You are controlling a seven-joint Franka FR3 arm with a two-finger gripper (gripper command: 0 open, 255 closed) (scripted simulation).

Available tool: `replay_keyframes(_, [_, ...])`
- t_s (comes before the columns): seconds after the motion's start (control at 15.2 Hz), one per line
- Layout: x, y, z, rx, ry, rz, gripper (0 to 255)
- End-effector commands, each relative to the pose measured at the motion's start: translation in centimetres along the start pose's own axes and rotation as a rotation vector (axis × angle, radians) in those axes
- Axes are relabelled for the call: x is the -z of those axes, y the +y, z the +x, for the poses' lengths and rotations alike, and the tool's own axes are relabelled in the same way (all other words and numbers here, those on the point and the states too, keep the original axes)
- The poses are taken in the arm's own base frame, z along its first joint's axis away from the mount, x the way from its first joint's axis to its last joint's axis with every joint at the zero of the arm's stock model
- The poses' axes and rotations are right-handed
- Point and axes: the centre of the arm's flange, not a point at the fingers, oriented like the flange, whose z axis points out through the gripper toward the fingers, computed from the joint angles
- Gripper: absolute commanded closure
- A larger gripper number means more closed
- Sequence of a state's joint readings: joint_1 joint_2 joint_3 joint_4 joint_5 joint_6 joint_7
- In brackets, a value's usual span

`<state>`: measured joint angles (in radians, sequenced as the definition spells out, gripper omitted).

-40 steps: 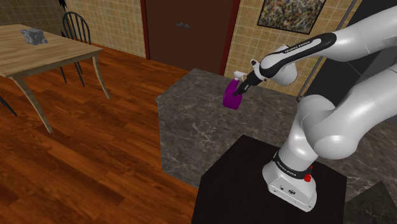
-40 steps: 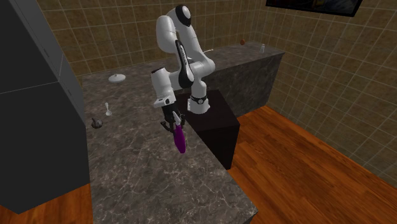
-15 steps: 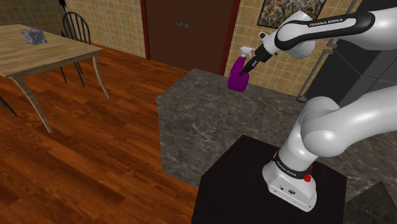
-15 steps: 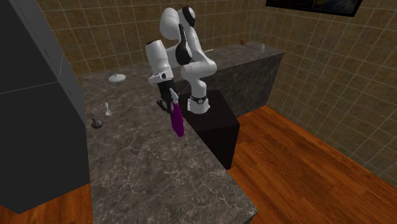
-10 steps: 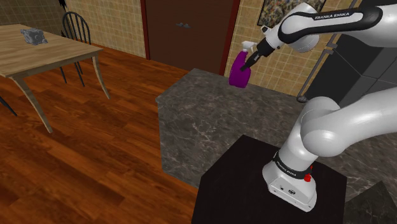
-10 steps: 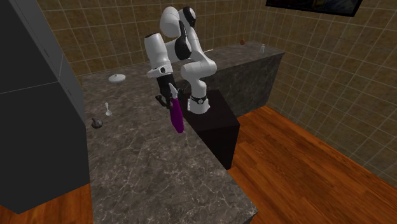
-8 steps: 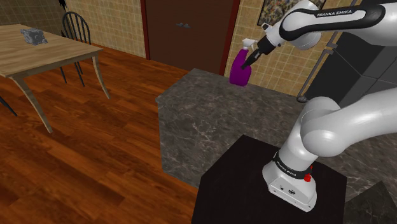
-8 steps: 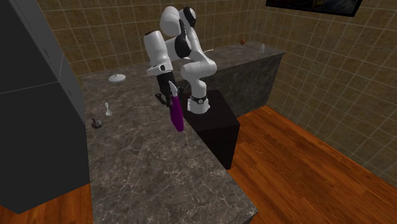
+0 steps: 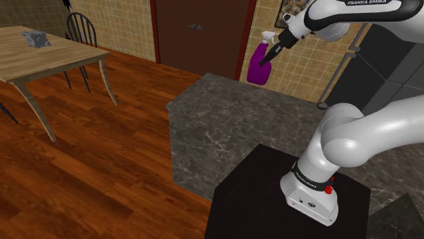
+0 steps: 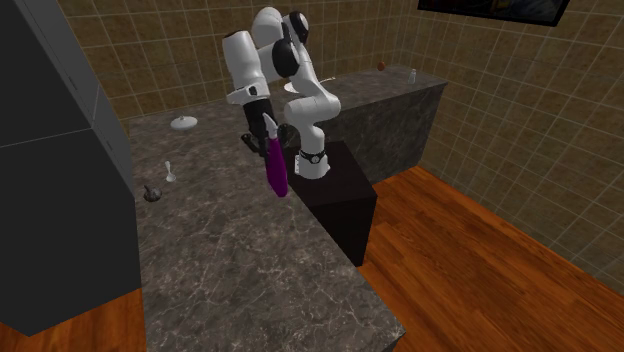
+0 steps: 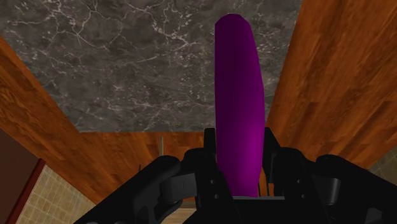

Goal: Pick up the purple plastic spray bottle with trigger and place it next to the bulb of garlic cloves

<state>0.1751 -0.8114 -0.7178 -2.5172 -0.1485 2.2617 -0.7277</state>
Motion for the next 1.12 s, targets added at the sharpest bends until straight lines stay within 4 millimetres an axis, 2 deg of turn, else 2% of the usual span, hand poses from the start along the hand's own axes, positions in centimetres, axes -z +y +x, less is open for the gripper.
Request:
replay_keyframes(0.0, [0.9,-0.1,0.6,0.0,0.0,0.0,255])
replay_keyframes(1.06, [8.0,0.0,4.9,0.0,0.0,0.0,255])
